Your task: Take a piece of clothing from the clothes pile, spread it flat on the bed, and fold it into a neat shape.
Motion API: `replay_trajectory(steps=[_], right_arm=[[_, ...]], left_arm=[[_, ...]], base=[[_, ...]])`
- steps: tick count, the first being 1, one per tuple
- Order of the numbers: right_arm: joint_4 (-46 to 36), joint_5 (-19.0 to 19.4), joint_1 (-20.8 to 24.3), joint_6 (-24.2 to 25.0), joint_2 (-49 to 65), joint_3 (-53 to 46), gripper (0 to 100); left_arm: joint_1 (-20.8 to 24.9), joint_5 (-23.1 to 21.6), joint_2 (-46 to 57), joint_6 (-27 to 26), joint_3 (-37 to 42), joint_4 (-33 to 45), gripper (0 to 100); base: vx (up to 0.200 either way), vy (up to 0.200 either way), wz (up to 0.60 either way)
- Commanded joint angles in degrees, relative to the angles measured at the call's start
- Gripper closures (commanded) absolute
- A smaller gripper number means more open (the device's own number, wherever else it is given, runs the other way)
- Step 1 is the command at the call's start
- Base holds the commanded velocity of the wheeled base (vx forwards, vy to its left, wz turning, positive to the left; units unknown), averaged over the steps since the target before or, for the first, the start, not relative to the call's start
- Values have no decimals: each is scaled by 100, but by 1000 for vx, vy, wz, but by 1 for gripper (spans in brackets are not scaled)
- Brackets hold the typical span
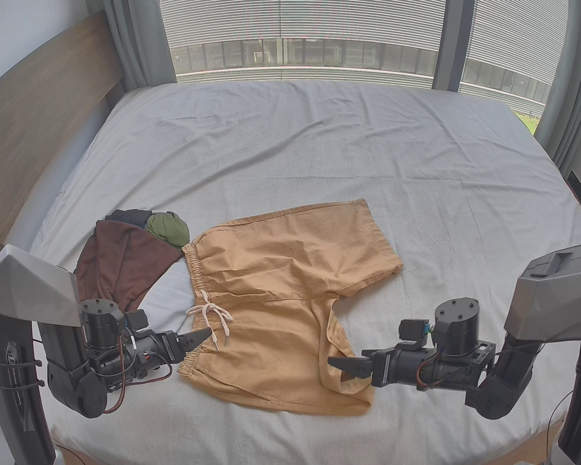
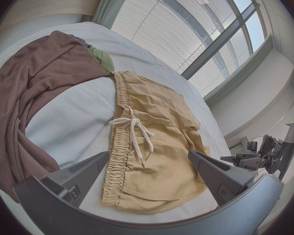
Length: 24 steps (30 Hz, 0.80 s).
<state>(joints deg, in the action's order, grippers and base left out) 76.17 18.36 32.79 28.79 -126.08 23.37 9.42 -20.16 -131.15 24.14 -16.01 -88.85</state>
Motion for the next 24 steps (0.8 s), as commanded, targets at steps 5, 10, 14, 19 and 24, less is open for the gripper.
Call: replay_trajectory(steps=[5, 10, 14, 19, 24], right_arm=[[-23, -8, -388, -339, 13, -8, 0], [21, -8, -493, -735, -655, 273, 0], [30, -8, -484, -919, -989, 511, 0], [-5, -8, -476, -946, -1235, 757, 0], [-5, -8, -493, -946, -1297, 853, 0]], left_arm=[[-2, -5, 1, 3, -8, -1, 0], [-2, 4, -7, 3, -25, -1, 0], [-2, 4, -7, 3, -25, -1, 0], [7, 4, -25, 3, -25, -1, 0], [7, -5, -16, 3, -25, -1, 0]], base=[[0, 0, 0], [0, 0, 0], [0, 0, 0], [0, 0, 0], [0, 0, 0]])
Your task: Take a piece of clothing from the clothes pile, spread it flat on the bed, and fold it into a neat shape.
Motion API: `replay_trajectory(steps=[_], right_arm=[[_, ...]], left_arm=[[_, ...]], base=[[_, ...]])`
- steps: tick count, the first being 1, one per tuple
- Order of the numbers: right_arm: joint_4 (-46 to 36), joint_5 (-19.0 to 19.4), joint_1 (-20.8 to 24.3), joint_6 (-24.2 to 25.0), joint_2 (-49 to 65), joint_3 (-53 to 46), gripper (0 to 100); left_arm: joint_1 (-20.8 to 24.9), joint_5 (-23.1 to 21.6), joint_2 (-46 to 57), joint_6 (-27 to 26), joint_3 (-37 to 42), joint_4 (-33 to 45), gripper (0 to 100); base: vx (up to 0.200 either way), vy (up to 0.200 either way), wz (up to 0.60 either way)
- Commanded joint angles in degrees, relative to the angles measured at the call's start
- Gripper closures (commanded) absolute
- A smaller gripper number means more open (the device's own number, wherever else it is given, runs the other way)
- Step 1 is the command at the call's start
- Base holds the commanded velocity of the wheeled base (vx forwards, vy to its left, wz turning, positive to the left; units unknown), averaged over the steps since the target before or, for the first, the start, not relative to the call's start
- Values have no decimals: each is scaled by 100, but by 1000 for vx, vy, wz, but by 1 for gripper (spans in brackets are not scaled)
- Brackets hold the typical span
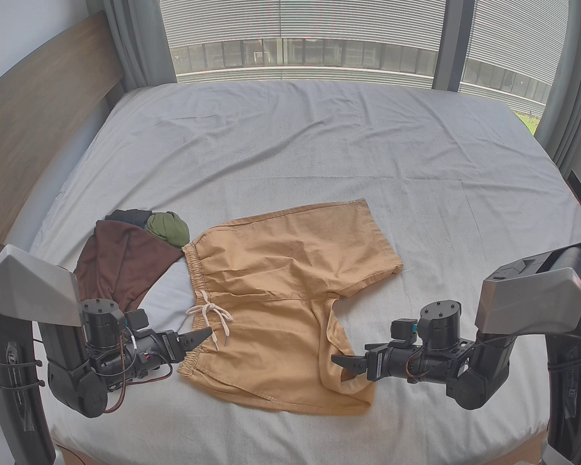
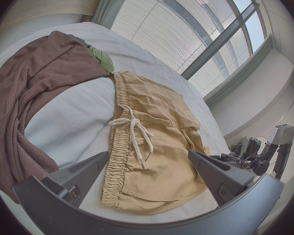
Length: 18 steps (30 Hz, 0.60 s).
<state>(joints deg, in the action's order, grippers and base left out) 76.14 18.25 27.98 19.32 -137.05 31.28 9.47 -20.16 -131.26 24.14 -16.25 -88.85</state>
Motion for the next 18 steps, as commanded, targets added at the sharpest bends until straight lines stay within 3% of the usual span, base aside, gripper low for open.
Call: replay_trajectory(steps=[1, 5, 6, 18], right_arm=[[-3, 3, -20, 1, -217, 80, 0], [-3, 3, -29, 1, -226, 133, 0], [-3, 3, -47, 1, -235, 177, 100], [59, 3, -64, 19, -279, 159, 100]], left_arm=[[2, -5, -5, 3, -1, -1, 0], [2, 4, -14, 3, -1, -1, 0], [11, -5, -14, 3, -1, -1, 0], [2, 4, -23, 3, -1, -1, 0]], base=[[0, 0, 0], [0, 0, 0], [0, 0, 0], [0, 0, 0]])
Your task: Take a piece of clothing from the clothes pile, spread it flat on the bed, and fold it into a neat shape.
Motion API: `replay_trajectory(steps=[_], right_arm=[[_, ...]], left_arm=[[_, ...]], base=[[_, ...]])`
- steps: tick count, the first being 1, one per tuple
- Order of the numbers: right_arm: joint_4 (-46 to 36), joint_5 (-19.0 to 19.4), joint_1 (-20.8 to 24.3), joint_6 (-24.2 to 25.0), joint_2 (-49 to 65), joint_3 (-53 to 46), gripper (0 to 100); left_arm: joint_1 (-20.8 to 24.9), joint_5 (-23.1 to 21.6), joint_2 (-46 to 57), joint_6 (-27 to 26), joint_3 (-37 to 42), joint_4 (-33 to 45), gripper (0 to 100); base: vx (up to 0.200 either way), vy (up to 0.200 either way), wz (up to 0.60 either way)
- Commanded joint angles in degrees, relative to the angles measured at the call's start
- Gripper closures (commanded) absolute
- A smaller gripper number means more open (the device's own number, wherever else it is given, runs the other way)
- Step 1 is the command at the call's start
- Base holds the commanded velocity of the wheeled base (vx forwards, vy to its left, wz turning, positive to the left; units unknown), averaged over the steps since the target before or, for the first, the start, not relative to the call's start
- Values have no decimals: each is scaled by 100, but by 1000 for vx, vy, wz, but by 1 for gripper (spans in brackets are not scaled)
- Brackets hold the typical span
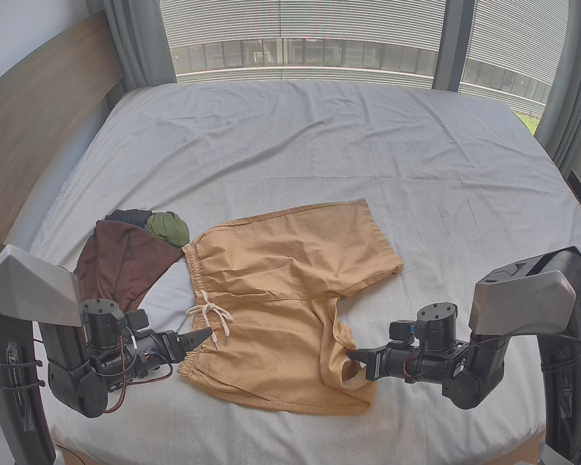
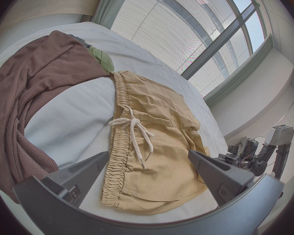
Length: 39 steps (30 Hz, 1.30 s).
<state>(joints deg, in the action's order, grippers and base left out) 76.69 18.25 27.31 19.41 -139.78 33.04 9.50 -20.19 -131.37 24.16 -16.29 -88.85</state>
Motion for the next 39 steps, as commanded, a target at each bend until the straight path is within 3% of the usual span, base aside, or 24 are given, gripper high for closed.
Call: replay_trajectory(steps=[1, 21, 39], right_arm=[[13, 3, -6, 10, 12, -25, 100], [65, -6, -1122, -16, 487, 203, 100], [-1218, -14, -1324, -174, 785, 1073, 100]], left_arm=[[0, -3, -12, 1, 3, -1, 0], [26, 6, -21, 1, -6, -1, 0], [61, 6, -65, -8, 20, -1, 0]], base=[[0, 0, 0], [0, 0, 0], [0, 0, 0]])
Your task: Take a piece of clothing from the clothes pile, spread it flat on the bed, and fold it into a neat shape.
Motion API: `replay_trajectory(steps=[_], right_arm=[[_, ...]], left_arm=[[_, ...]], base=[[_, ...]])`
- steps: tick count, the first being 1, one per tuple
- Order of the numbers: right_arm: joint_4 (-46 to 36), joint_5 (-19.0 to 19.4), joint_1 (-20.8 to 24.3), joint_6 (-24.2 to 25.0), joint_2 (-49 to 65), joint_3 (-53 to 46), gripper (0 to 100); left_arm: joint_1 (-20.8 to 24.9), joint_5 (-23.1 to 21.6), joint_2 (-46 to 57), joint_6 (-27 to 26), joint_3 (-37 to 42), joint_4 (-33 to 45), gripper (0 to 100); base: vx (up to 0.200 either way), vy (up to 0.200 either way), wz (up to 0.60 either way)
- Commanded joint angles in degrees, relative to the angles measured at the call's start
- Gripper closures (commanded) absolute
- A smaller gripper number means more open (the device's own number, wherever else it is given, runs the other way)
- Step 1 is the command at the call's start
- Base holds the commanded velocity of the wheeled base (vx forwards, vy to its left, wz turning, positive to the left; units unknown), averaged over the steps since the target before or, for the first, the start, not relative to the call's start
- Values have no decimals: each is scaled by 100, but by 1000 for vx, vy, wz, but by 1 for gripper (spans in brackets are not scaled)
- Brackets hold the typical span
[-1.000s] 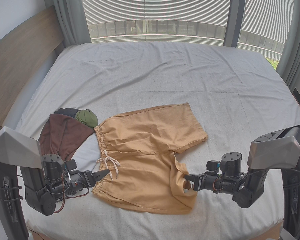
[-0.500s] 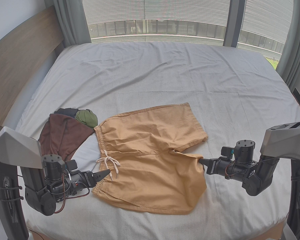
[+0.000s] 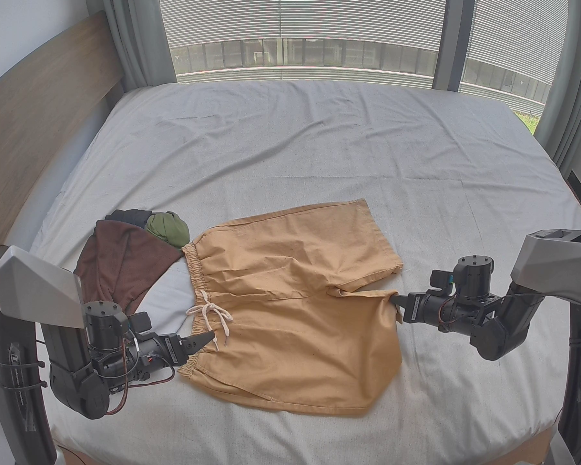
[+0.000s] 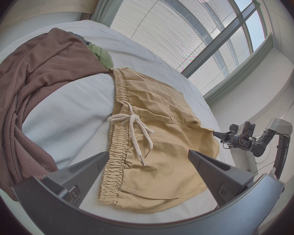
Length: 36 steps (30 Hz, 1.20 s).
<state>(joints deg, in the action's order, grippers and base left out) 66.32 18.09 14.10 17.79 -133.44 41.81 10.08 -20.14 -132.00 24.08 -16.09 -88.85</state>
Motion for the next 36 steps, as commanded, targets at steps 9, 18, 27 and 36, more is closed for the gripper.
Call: replay_trajectory(steps=[9, 18, 27, 36], right_arm=[[-1341, -78, -118, -91, 107, 1206, 100], [-1587, -86, -198, -126, -270, 1822, 100], [-1596, -209, -162, -214, -587, 2103, 100], [-1587, -491, -145, -311, -657, 2252, 100]], left_arm=[[3, 1, -1, -8, 1, -1, 0], [3, 1, -19, -26, 1, -1, 0], [-6, 10, -19, -26, 10, -1, 0], [3, 10, -19, -35, 18, -1, 0]], base=[[0, 0, 0], [0, 0, 0], [0, 0, 0], [0, 0, 0]])
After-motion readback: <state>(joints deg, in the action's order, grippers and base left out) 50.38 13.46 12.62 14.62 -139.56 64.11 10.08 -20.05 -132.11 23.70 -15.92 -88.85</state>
